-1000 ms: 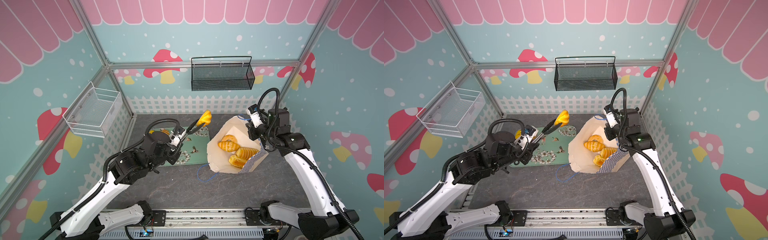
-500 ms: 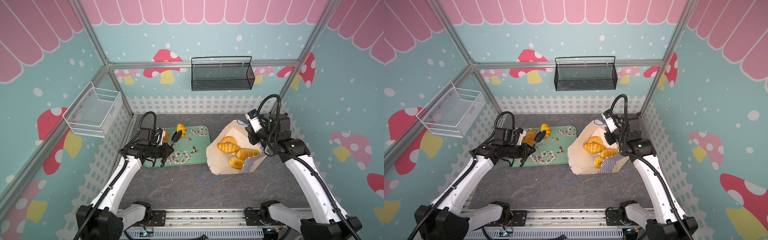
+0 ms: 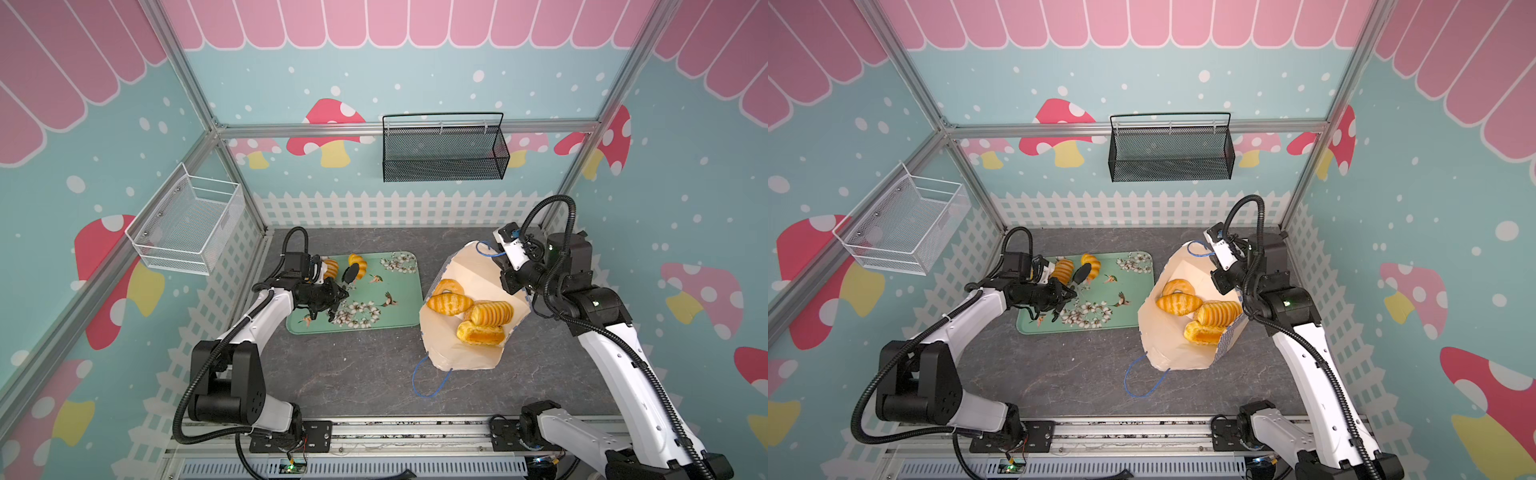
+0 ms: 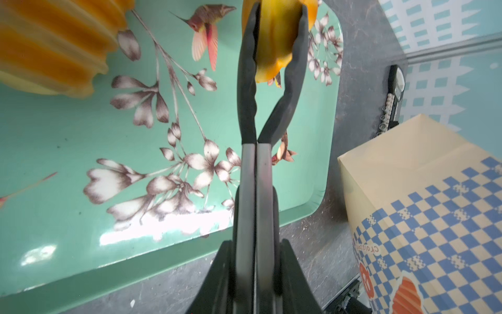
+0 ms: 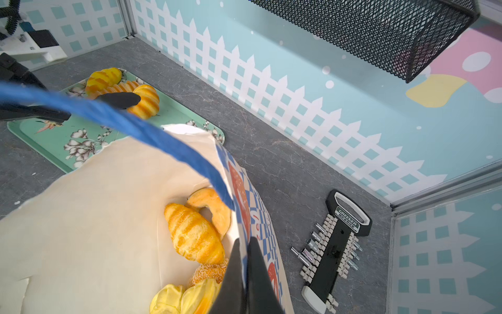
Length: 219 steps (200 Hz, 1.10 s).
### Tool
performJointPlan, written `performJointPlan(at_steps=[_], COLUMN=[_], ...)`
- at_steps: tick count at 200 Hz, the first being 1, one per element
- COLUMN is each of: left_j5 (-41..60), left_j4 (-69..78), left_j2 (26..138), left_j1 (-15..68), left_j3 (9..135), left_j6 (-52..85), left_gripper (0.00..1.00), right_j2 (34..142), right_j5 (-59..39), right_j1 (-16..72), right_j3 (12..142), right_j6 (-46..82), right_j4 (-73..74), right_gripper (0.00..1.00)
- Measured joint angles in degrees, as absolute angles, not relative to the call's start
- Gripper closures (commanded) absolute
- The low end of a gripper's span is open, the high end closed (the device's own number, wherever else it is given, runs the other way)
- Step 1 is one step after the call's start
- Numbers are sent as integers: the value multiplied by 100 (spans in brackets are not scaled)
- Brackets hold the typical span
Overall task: Take the fake bread out of the paper bag
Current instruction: 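Lower the bread onto the green tray and open the tongs with the left gripper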
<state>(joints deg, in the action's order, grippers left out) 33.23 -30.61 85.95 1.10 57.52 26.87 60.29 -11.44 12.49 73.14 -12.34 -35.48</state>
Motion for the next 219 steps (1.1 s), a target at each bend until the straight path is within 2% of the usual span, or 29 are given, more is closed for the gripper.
performJointPlan(at_steps=[65, 106, 121, 146, 219], left_j5=[3830, 4187, 4283, 4366, 4254], left_j4=[-2137, -1800, -1743, -1706, -1817], left_j2=[9299, 9603, 9697, 9762, 9642], left_j1=[-78, -174, -268, -405, -449], left_j3=[5756, 5756, 5747, 5732, 5627], left_j6=[3205, 3354, 3385, 3387, 3282], left_gripper=[100, 96, 92, 76, 66], right_j2=[6058, 6147, 6178, 6219, 6261], right_j5=[-1135, -1142, -1142, -1142, -1131], right_j1=[1249, 1249, 1249, 1249, 1249], right_j3=[7319, 7417, 7428, 7432, 7435], right_j6=[-1240, -1238, -1238, -1236, -1216], right_j4=[-3551, -3551, -3551, -3548, -3459], right_gripper=[100, 100, 100, 100, 100])
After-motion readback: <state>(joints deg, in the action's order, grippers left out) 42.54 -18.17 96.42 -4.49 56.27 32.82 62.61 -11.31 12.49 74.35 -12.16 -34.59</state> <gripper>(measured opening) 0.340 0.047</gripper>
